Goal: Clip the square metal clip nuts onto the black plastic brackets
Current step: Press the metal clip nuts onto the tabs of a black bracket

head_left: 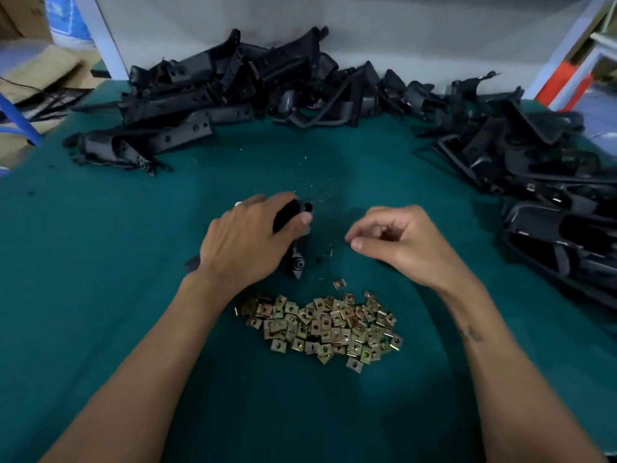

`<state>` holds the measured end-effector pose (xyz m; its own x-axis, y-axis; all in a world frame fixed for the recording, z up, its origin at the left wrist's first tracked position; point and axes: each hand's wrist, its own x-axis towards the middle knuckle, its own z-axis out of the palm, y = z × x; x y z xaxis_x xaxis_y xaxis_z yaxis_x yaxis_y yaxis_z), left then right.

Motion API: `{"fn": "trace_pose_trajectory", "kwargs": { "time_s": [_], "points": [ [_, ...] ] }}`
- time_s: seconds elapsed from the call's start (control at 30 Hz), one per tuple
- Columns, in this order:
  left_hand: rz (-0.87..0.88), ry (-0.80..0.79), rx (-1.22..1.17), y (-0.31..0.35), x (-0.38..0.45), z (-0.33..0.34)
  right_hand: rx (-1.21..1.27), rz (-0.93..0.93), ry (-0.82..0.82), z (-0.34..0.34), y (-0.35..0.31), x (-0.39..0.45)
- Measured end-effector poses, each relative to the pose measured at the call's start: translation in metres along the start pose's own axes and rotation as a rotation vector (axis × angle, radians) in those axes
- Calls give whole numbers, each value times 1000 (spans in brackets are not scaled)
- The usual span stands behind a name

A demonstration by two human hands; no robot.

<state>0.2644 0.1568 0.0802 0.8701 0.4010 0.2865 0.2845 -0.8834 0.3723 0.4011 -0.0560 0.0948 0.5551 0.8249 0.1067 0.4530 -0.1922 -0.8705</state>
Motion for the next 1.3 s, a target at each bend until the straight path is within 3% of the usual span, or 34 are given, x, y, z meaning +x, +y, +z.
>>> {"fn": "trace_pose_trajectory", "kwargs": {
  "time_s": [0.17,0.37,0.87,1.17,1.3],
  "points": [
    [-41,-133,-168,-7,7,-3,-236,75,-132,0,-4,-2],
    [-61,-213,-207,-10,5,-4,-253,98,-265,10,-9,-4],
    [4,-398,-409,-21,7,-11,-347,42,-286,21,-12,-3],
    [1,-207,-578,-22,20,-20,273,41,36,42,2,14],
    [-102,-268,-878,-16,29,-20,712,79,171,38,7,25]
  ]
}}
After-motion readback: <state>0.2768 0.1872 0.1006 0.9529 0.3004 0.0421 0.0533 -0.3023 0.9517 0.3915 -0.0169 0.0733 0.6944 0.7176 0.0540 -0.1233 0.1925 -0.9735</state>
